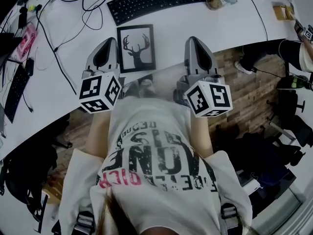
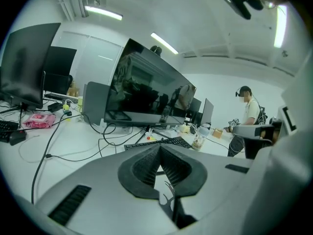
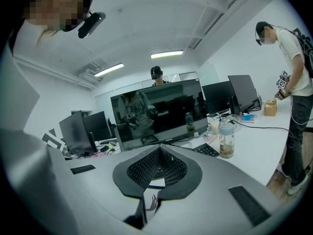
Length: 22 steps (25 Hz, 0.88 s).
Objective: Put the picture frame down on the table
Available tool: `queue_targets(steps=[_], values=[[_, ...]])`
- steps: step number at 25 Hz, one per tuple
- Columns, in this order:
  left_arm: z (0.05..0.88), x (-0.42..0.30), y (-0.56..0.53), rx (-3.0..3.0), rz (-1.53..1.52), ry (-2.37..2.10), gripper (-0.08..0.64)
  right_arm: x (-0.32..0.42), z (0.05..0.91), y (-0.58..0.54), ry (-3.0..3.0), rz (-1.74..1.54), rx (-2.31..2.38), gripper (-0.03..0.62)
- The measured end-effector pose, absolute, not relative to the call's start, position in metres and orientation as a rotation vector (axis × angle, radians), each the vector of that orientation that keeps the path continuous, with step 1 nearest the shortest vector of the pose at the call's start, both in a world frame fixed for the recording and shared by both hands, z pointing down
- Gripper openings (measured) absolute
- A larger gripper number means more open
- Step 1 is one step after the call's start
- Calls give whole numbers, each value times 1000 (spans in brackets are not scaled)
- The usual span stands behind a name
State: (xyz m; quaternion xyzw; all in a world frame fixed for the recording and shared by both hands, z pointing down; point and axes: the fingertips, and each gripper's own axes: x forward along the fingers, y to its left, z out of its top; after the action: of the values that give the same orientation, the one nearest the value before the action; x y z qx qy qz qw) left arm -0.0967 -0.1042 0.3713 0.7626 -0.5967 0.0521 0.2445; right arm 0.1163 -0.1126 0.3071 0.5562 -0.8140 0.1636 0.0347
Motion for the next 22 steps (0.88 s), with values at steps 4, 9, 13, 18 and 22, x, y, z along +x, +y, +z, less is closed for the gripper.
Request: queue_targets(steps=[4, 9, 13, 18, 22], values=[[351, -98, -111, 2114, 96, -1650, 2, 116, 302, -116, -2515, 478, 1702, -2], [328, -97, -118, 2161, 37, -1663, 2, 115, 294, -120, -2534, 451, 1700, -1], [313, -93, -117, 2185, 7, -1663, 2, 113, 285, -120, -2558, 451, 1702, -2], [299, -91, -115, 2208, -34, -1666, 2, 110, 274, -120, -2611, 467, 1697, -2], [291, -90, -111, 2220, -59, -1675, 2, 109, 267, -116, -2633, 451, 1694, -2]])
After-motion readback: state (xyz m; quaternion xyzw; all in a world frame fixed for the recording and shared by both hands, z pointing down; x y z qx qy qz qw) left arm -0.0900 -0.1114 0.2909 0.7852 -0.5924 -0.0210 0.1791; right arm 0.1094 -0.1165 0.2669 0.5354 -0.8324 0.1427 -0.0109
